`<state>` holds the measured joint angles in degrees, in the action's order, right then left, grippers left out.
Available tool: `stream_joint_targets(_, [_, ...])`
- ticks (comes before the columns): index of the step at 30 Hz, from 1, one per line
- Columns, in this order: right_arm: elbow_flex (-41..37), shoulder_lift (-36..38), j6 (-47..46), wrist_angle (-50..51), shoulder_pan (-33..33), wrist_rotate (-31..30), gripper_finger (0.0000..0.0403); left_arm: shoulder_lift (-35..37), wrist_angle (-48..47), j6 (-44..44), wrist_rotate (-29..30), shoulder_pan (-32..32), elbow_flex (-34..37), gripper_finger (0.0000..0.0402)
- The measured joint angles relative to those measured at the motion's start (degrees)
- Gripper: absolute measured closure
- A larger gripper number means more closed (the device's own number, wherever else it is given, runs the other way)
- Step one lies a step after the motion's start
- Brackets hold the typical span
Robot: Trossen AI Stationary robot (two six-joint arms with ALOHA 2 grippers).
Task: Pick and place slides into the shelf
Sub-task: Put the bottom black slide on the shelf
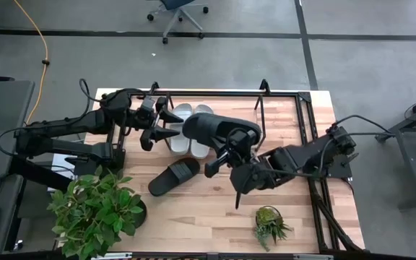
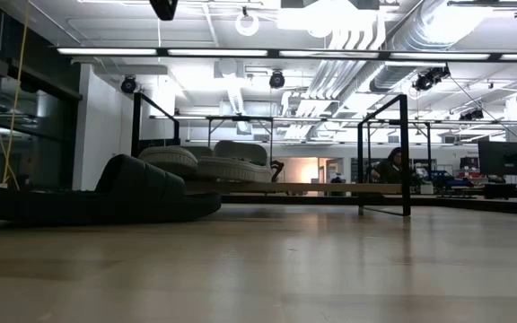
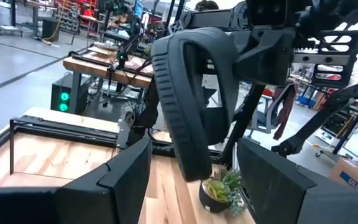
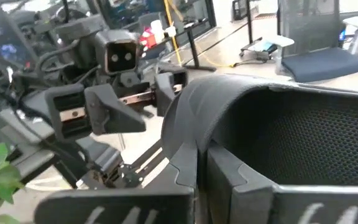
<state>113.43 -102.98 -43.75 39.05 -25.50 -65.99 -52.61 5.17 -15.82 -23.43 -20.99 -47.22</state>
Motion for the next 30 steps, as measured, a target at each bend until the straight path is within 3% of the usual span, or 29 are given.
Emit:
stream_joint_targets(5, [0.00,-0.02,2.88,-1.13,1.52,4.13,0.0403,-0.77,0.22,-0.90,-0.58,0.00,-0.04,0.0174])
stream_joint_targets(20, [0.00,-0.02,6.73,-3.26,2.50,6.00,0.0403,-3.52,2.00,-1.19,-1.44,-0.01,-0.02,0.0180])
stream_joint_targets(24, [0.00,-0.02,6.73,-3.26,2.50,5.78,0.0403,-3.72,2.00,-1.21,-1.43,-0.02,0.00,0.0216])
stream_joint_targets(30, [0.00,-0.04,6.74,-3.22,2.50,5.43,0.0403,-3.81,2.16,-1.36,-1.31,-0.04,0.00,0.0306])
